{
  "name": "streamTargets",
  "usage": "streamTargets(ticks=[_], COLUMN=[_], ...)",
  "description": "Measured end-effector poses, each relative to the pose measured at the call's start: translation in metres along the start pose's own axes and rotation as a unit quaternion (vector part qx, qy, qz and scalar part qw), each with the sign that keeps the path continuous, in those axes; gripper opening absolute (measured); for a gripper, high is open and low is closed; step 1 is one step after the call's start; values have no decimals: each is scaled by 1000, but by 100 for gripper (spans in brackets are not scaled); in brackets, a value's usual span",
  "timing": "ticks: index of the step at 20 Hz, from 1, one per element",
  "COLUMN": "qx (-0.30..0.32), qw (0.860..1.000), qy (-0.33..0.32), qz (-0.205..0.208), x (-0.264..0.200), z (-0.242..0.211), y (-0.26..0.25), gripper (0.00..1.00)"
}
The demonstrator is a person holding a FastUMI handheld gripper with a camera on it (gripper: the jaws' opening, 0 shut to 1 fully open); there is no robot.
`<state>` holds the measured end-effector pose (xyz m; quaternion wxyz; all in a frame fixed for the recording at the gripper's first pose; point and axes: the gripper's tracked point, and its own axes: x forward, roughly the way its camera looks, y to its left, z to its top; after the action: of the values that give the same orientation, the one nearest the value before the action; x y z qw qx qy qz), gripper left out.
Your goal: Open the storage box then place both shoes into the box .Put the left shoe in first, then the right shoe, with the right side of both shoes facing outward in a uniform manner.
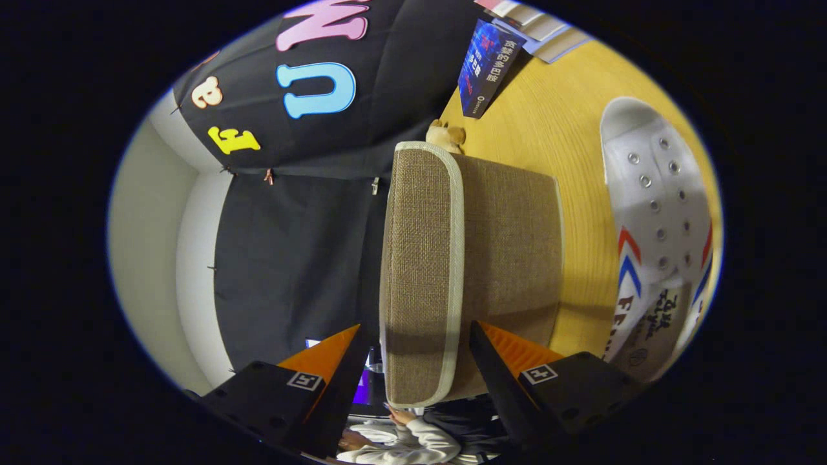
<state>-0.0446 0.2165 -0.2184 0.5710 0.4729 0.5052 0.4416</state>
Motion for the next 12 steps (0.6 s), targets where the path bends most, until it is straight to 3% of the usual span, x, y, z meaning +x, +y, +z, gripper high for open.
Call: streamTargets(ticks=[12], qx=[56], qw=[992], qy=[36], qz=[103], x=[-35], z=[-1], y=[67], gripper=[94])
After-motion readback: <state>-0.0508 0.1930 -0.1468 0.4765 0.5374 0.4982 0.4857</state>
